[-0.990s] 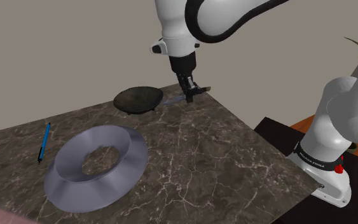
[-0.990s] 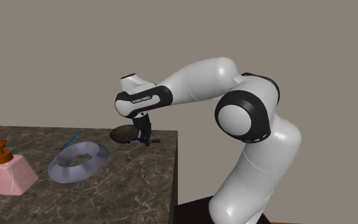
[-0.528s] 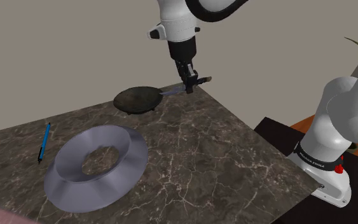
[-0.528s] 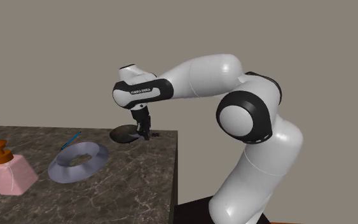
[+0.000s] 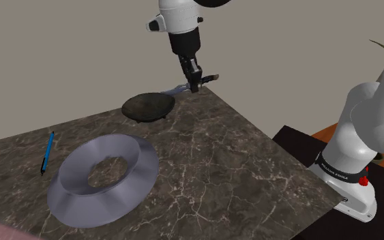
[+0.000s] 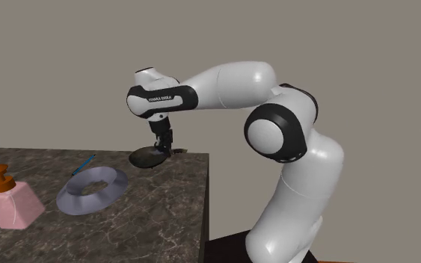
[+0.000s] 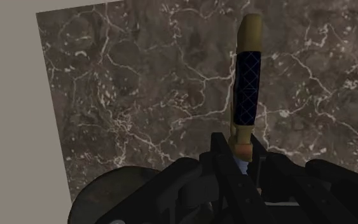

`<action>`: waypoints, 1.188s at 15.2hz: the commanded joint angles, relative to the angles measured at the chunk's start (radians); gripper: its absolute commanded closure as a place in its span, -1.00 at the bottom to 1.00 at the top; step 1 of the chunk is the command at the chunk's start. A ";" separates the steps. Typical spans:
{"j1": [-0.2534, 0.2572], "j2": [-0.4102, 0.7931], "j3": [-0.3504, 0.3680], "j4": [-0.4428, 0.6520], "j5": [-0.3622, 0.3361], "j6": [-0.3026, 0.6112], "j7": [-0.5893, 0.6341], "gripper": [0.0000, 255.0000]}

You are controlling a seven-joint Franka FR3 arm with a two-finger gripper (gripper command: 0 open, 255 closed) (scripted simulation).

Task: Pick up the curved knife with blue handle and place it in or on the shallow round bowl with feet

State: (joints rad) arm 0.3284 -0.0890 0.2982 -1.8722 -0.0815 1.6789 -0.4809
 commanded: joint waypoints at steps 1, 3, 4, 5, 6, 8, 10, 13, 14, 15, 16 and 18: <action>0.001 0.083 0.007 0.097 -0.023 -0.019 0.012 1.00; 0.007 0.172 0.012 0.199 -0.049 -0.038 0.025 1.00; 0.012 0.217 0.014 0.254 -0.062 -0.051 0.031 1.00; 0.018 0.264 0.015 0.312 -0.075 -0.065 0.037 1.00; 0.025 0.312 0.015 0.373 -0.089 -0.081 0.041 1.00; 0.045 0.412 0.014 0.508 -0.117 -0.121 0.048 1.00; 0.082 0.566 0.009 0.732 -0.158 -0.196 0.049 1.00; 0.077 0.554 0.005 0.674 -0.153 -0.149 0.053 1.00; 0.075 0.552 0.005 0.656 -0.152 -0.134 0.055 1.00; 0.073 0.549 0.005 0.638 -0.152 -0.119 0.056 1.00; 0.071 0.547 0.005 0.622 -0.152 -0.105 0.058 1.00; 0.067 0.544 0.005 0.590 -0.151 -0.076 0.061 1.00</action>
State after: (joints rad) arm 0.3962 0.4551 0.3033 -1.2686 -0.2324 1.5886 -0.4222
